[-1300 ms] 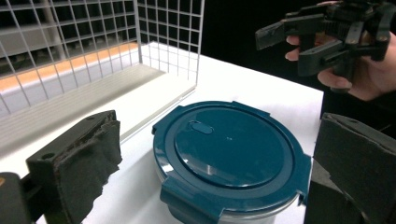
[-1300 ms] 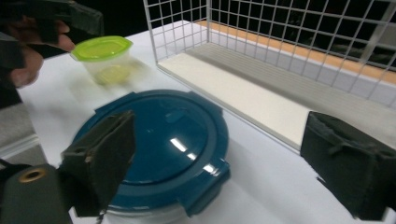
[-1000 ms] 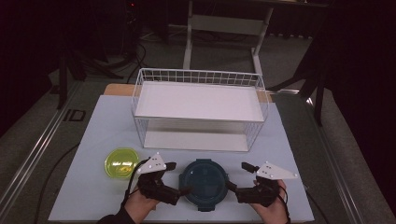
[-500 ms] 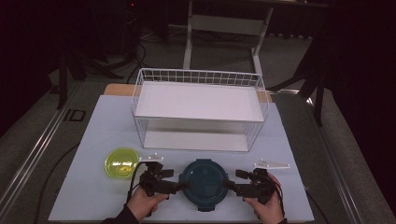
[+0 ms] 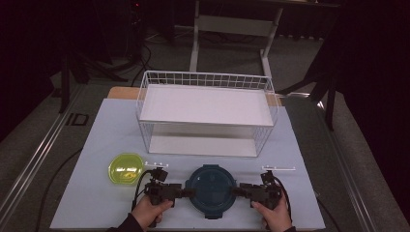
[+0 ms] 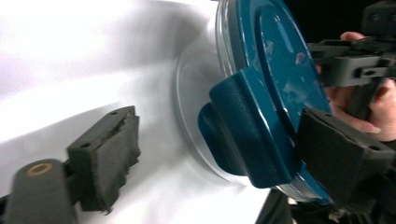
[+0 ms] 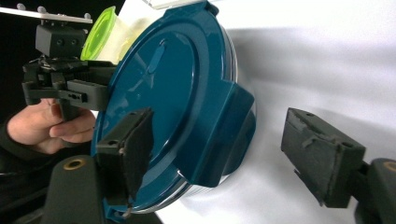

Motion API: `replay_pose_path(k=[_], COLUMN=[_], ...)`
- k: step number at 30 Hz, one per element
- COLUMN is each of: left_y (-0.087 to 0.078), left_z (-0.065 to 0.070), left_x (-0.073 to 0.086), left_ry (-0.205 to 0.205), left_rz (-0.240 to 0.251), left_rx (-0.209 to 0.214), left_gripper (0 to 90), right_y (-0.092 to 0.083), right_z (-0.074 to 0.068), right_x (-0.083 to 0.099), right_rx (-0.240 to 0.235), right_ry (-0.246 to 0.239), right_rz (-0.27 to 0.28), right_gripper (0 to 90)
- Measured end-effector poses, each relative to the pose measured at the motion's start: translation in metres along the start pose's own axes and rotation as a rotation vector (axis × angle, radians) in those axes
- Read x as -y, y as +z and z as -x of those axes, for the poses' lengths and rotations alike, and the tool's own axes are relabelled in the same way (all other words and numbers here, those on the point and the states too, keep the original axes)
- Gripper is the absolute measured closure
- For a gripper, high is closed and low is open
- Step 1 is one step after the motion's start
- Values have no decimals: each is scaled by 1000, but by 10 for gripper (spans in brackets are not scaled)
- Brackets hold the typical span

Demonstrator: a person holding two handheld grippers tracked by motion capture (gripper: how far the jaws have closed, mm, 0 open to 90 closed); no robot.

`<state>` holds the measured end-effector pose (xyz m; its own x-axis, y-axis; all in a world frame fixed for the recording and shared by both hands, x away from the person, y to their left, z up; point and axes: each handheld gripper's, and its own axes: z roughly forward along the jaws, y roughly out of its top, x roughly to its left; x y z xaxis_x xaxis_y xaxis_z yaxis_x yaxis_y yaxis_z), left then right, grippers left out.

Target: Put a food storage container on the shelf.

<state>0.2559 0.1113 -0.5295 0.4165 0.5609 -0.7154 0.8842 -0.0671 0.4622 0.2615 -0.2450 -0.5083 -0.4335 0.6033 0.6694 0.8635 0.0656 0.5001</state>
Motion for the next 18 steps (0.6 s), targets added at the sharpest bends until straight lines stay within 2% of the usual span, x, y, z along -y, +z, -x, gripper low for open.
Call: replay_pose_path(k=[4, 7, 10, 14, 18], left_y=[-1, -1, -1, -2, -2], left_z=[-3, -6, -7, -5, -5], left_x=[0, 0, 0, -2, -2], left_ry=[-30, -62, -71, -49, -53], left_rz=[-11, -12, -16, -25, -29], left_rx=[49, 98, 145, 147, 147], left_gripper=[230, 306, 401, 451, 462], right_y=[4, 6, 7, 7, 7], right_z=[3, 5, 5, 6, 6], right_x=[1, 1, 0, -1, -1], right_rx=[-56, -80, -89, -94, -90], right_ry=[58, 89, 104, 123, 120], right_rz=[-46, -63, -72, -76, -80], right_gripper=[313, 370, 378, 389, 389])
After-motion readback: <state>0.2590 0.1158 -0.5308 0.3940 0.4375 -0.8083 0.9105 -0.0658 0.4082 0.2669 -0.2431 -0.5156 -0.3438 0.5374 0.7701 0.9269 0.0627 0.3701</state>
